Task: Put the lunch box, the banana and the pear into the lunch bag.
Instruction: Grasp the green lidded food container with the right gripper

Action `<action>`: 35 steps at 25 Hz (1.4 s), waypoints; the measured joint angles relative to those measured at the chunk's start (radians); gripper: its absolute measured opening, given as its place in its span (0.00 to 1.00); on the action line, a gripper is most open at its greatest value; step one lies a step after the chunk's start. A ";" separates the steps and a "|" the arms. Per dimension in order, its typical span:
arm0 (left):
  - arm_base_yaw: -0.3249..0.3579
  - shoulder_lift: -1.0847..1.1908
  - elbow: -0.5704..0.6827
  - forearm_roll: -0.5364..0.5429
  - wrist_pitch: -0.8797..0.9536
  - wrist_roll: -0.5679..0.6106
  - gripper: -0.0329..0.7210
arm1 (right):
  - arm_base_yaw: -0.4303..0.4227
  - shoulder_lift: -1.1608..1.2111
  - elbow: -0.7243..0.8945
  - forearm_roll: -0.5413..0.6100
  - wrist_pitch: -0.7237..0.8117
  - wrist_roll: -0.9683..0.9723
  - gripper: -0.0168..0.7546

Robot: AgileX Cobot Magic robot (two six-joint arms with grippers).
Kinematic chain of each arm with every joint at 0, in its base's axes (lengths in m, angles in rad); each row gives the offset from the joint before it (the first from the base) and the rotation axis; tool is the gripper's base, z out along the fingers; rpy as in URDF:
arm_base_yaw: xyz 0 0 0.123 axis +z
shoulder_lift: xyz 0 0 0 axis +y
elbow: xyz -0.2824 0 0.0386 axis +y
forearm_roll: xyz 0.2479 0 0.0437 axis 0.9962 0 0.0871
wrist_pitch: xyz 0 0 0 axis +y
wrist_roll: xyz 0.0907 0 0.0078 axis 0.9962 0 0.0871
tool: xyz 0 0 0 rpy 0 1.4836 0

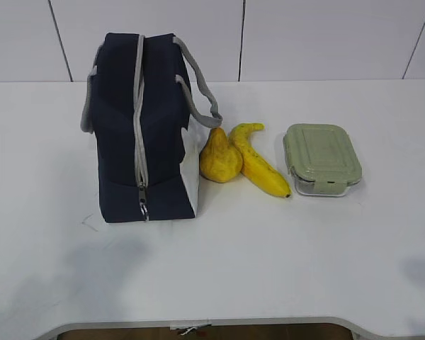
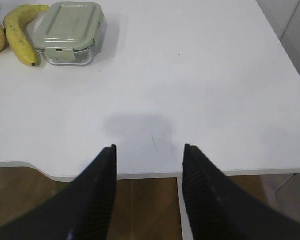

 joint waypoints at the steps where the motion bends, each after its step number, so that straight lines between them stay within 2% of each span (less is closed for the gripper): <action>1: 0.000 0.000 0.000 0.000 0.000 0.000 0.35 | 0.000 0.000 0.000 0.000 0.000 0.000 0.49; 14: 0.000 0.000 0.000 0.000 0.000 0.000 0.35 | 0.000 0.000 -0.002 -0.011 0.000 0.000 0.49; 18: 0.000 0.000 0.000 0.000 0.000 0.000 0.35 | 0.000 0.015 -0.047 -0.002 0.000 0.000 0.49; 22: 0.000 0.000 0.000 0.000 0.000 0.000 0.35 | 0.000 0.115 -0.112 0.011 -0.007 0.000 0.49; 29: 0.000 0.000 0.000 0.000 0.000 0.000 0.35 | 0.000 0.301 -0.133 -0.036 -0.111 0.000 0.49; 35: 0.000 0.000 0.000 0.007 0.000 0.000 0.35 | 0.000 0.452 -0.133 0.017 -0.160 0.000 0.49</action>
